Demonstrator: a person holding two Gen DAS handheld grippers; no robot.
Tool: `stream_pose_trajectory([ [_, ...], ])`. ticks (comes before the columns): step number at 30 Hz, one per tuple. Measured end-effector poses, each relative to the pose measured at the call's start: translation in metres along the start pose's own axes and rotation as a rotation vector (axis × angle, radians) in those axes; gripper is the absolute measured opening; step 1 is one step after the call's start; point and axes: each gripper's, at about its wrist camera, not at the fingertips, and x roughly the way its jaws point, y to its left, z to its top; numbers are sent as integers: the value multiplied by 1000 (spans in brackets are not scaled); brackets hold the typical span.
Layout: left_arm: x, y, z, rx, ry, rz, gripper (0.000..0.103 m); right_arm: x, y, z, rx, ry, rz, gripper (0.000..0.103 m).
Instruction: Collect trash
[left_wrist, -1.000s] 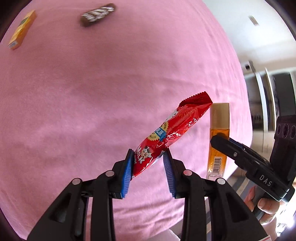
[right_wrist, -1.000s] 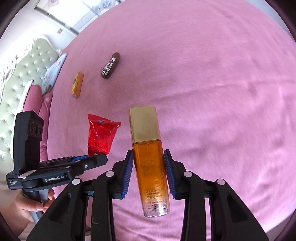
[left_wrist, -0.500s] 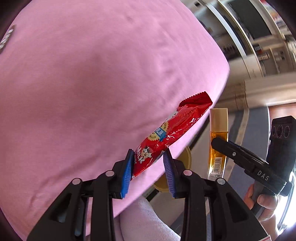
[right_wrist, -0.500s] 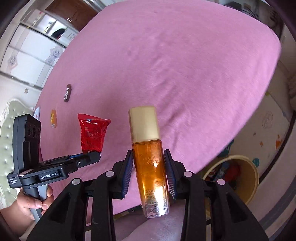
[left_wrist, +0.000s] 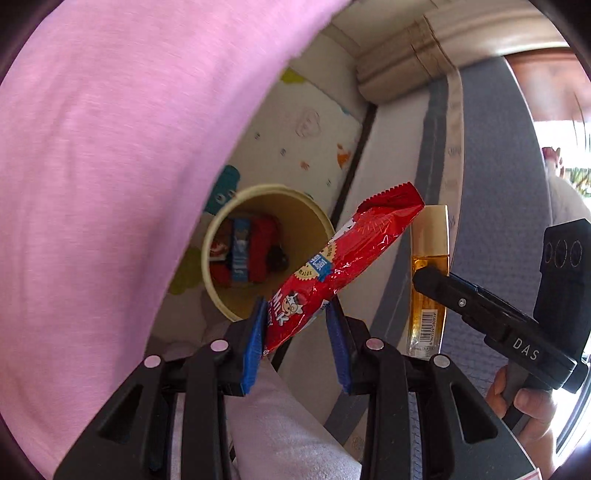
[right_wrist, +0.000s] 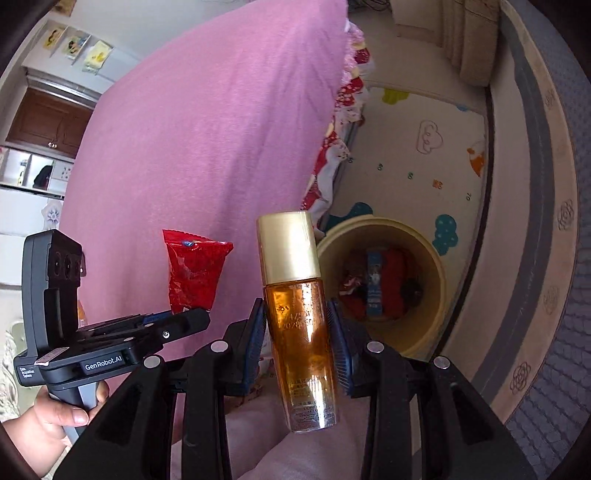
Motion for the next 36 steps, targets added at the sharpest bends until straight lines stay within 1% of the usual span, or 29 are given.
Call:
stream_pose_trajectory([
  [5, 45, -25, 3, 54, 88, 11, 33, 10, -42, -19, 70, 22, 3, 33],
  [9, 69, -27, 1, 62, 134, 9, 33, 26, -57, -28, 104, 37, 14, 33],
  [13, 85, -34, 8, 75, 154, 15, 34, 33, -67, -29, 129, 35, 35, 34],
  [14, 88, -35, 9, 72, 158, 14, 36, 33, -69, -28, 132, 30, 32, 34],
  [15, 91, -34, 10, 63, 156, 17, 39, 32, -71, -27, 135, 23, 34, 38],
  [16, 93, -33, 9, 51, 152, 23, 55, 31, -74, -26, 140, 13, 37, 48],
  [17, 97, -35, 12, 41, 153, 26, 71, 29, -76, -26, 142, 2, 38, 51],
  [18, 98, -32, 12, 30, 152, 31, 73, 27, -77, -25, 141, -5, 37, 51],
  [22, 103, -23, 10, -4, 177, 42, 73, 24, -83, -22, 143, -7, 30, 51],
  [25, 102, -19, 9, -8, 182, 53, 73, 25, -85, -20, 136, 3, 20, 51],
  [29, 96, -19, 7, -17, 175, 45, 73, 23, -81, -16, 132, 7, 18, 50],
  [33, 94, -25, 9, 0, 167, 43, 73, 18, -77, -12, 139, -3, 24, 50],
  [34, 94, -28, 11, 13, 165, 43, 75, 17, -76, -11, 142, -6, 26, 50],
  [36, 96, -33, 14, 36, 160, 51, 84, 17, -76, -9, 137, -6, 20, 50],
])
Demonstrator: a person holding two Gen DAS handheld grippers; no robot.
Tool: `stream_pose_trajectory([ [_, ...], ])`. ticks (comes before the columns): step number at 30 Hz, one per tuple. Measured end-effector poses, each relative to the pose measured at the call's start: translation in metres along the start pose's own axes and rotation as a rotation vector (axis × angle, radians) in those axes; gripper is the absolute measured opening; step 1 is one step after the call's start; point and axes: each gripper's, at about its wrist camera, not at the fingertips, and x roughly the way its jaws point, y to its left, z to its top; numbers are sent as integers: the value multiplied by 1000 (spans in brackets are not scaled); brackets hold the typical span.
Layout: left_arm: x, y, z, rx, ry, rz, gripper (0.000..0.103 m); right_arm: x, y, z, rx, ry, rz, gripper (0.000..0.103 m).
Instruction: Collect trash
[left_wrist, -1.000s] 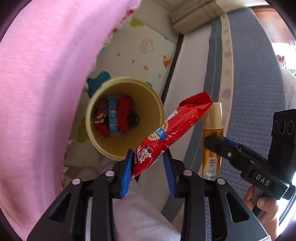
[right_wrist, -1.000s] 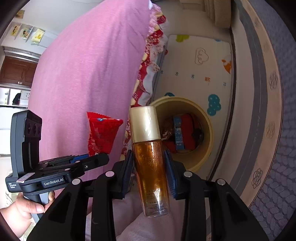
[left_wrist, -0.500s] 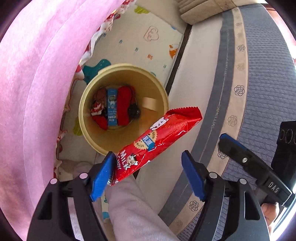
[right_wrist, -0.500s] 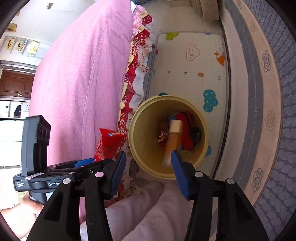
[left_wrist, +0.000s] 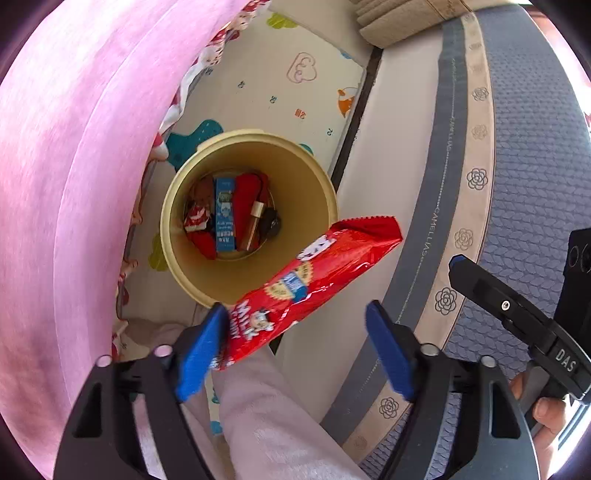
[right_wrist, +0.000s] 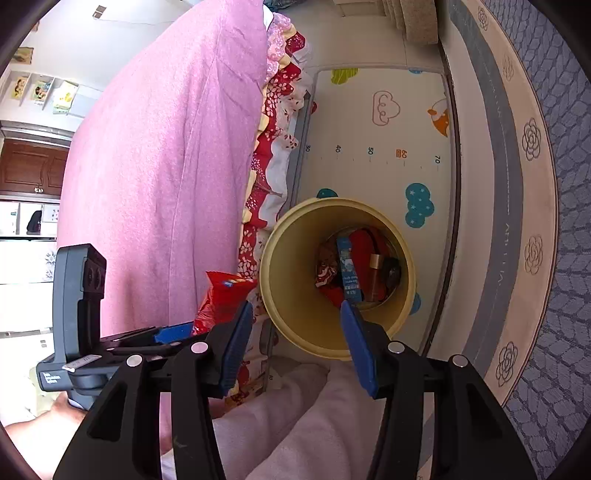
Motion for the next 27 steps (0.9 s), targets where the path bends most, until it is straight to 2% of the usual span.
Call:
stream_pose_trajectory([
  [1, 1, -2, 2, 7, -1, 2, 94, -1, 1, 0, -2, 1, -1, 50],
  [2, 3, -4, 3, 16, 4, -4, 99, 0, 0, 1, -2, 4, 1, 50],
  [5, 7, -6, 8, 7, 18, -49, 99, 0, -2, 2, -1, 4, -1, 50],
  [10, 12, -12, 11, 12, 44, -81, 99, -2, -10, 3, 26, -5, 2, 50],
  [15, 11, -21, 11, 70, 42, -113, 99, -4, -6, 7, 12, -1, 110, 50],
  [19, 11, -25, 12, 95, 42, -135, 99, 7, 9, 11, -65, 37, 122, 50],
  [24, 9, -36, 10, 165, 48, -136, 99, 21, 10, 19, -66, 66, 141, 50],
  [27, 9, -41, 11, 196, 49, -107, 99, 22, 5, 21, -52, 67, 142, 50],
])
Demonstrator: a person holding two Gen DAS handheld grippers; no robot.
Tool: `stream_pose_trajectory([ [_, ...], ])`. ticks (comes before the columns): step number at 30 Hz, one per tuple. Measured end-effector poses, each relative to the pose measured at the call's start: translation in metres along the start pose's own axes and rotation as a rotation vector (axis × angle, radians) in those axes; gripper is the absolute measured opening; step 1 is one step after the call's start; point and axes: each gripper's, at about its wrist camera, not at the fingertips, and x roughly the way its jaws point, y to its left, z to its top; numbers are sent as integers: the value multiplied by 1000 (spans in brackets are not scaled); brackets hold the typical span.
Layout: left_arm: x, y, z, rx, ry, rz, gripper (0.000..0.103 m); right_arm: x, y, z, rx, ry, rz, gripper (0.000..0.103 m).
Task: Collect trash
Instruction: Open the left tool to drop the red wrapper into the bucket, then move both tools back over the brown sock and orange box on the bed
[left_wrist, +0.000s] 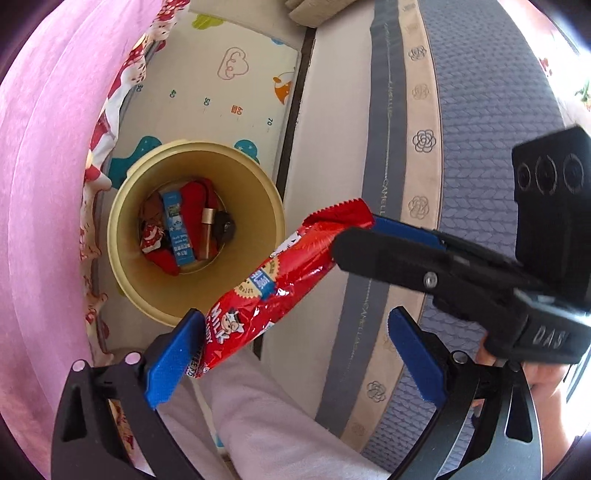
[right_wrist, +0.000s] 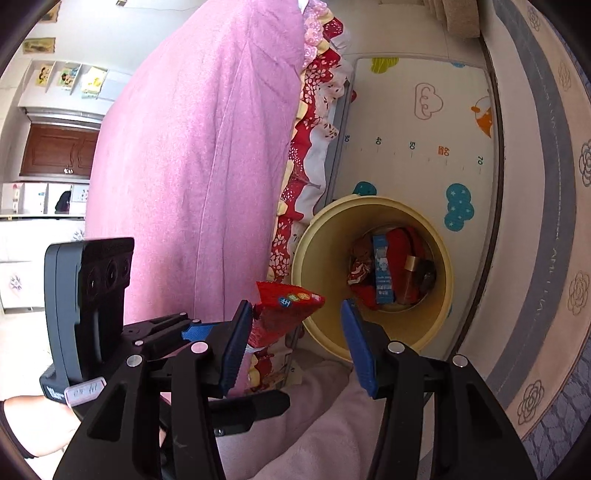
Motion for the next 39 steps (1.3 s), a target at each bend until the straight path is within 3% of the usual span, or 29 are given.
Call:
stream_pose_trajectory([
  [7, -2, -1, 4, -5, -11, 4, 99, -2, -14, 0, 20, 14, -23, 50],
  [10, -1, -3, 4, -1, -11, 7, 99, -6, -11, 1, 11, 2, 10, 50],
  [28, -18, -7, 0, -16, -47, 5, 99, -18, 0, 1, -30, 9, -23, 50],
  [35, -53, -1, -10, -32, -122, -11, 99, -27, 42, 6, -115, 20, -45, 50],
  [39, -87, 14, -27, -75, -193, -26, 99, -25, 88, 9, -194, 34, -49, 50],
])
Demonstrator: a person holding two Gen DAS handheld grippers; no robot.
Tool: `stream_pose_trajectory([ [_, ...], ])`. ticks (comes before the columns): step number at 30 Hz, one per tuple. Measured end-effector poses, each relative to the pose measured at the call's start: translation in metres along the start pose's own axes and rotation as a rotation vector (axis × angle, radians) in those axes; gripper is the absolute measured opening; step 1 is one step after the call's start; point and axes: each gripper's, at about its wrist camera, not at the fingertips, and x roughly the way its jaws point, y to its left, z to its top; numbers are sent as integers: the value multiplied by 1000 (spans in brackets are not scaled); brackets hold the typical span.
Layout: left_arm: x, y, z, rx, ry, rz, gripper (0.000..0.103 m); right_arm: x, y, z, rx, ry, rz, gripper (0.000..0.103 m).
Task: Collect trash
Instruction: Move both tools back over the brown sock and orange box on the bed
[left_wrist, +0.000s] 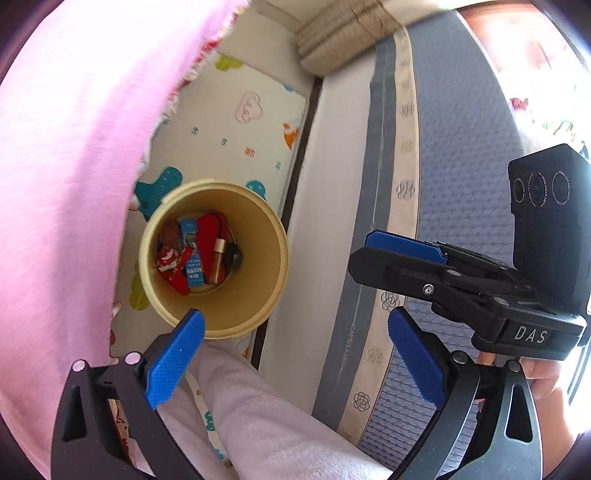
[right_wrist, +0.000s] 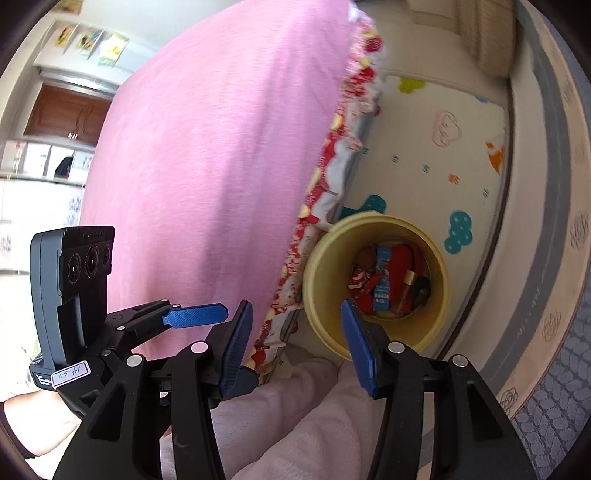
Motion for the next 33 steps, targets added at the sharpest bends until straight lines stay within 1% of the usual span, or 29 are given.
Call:
stream_pose_trajectory([
  [3, -33, 18, -10, -29, -54, -3, 99, 4, 39, 9, -70, 13, 3, 50],
  [6, -65, 40, -22, -53, -107, 10, 99, 16, 87, 19, -156, 38, 10, 50],
  [10, -116, 84, -45, -143, -199, 28, 99, 43, 159, 27, -275, 83, 28, 50],
  [13, -157, 125, -69, -236, -280, 44, 99, 71, 220, 29, -374, 127, 44, 50],
  [16, -197, 173, -101, -347, -363, 68, 99, 99, 278, 30, -477, 163, 58, 50],
  [20, -242, 230, -134, -473, -458, 107, 99, 135, 347, 25, -592, 204, 85, 50],
  [22, -263, 257, -151, -540, -509, 120, 99, 156, 384, 23, -651, 222, 84, 50],
  [27, -319, 328, -196, -713, -628, 156, 99, 195, 461, 21, -748, 252, 116, 50],
  [29, -335, 352, -207, -765, -663, 166, 99, 210, 490, 20, -786, 269, 129, 50],
  [31, -354, 376, -218, -817, -703, 191, 99, 229, 520, 20, -833, 286, 138, 50],
  [33, -369, 396, -227, -850, -726, 211, 99, 245, 546, 18, -867, 305, 156, 50],
])
